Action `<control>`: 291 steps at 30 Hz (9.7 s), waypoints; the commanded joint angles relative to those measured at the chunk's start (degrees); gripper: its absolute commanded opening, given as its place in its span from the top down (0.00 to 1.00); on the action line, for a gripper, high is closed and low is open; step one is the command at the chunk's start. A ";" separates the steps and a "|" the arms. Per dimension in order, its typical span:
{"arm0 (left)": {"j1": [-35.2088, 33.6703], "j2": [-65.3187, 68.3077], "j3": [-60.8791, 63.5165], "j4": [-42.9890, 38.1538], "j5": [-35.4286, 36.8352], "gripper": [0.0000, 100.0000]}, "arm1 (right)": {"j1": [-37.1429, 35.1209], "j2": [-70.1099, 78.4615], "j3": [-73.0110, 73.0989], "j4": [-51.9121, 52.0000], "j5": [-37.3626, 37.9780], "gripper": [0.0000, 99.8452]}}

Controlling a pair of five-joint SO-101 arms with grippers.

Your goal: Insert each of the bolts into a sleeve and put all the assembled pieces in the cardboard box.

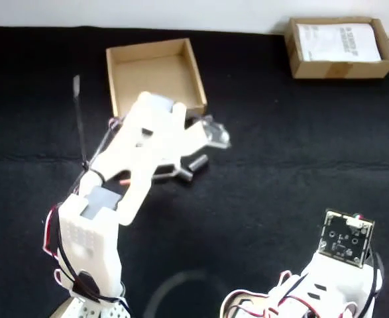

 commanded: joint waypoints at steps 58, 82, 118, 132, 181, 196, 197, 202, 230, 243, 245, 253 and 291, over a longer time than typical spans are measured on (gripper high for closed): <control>16.92 -56.22 21.67 -56.26 70.24 0.99 | -67.56 -0.13 38.90 -56.57 -44.66 0.99; 20.70 -56.31 34.77 -62.51 70.51 0.99 | -67.47 -0.13 38.90 -59.82 -44.66 0.99; 23.16 -60.18 36.70 -64.26 70.51 0.99 | -65.19 0.31 39.52 -59.82 -44.84 0.99; 23.87 -60.18 40.40 -66.11 70.33 0.99 | -65.27 0.31 39.52 -59.82 -44.92 0.99; -2.77 -84.09 17.54 0.44 58.46 0.70 | -59.03 29.76 1.71 -63.78 -43.69 0.99; -27.38 -114.95 67.12 -19.96 58.90 0.70 | -63.25 82.07 -63.25 -21.32 -49.85 0.99; -28.18 -117.14 70.64 -22.33 59.60 0.70 | -63.78 85.49 -67.74 -18.68 -49.85 0.99; -29.32 -127.69 84.09 -32.97 65.85 0.86 | -66.07 100.53 -88.22 -9.45 -46.42 0.99; -32.04 -125.93 108.00 -60.48 83.25 0.98 | -70.64 141.32 -102.90 -28.79 17.67 0.99; -32.04 -125.93 108.00 -60.48 83.16 0.97 | -70.73 155.82 -102.90 -50.77 28.84 0.99; -32.04 -126.02 108.00 -60.48 83.16 0.97 | -70.73 157.32 -102.90 -50.51 28.66 0.99; -32.22 -128.66 107.91 -58.11 83.16 0.97 | -73.01 158.99 -102.99 -43.47 23.47 0.82; -31.96 -129.01 107.91 -57.76 83.08 0.97 | -75.47 134.02 -100.97 7.69 -16.09 0.80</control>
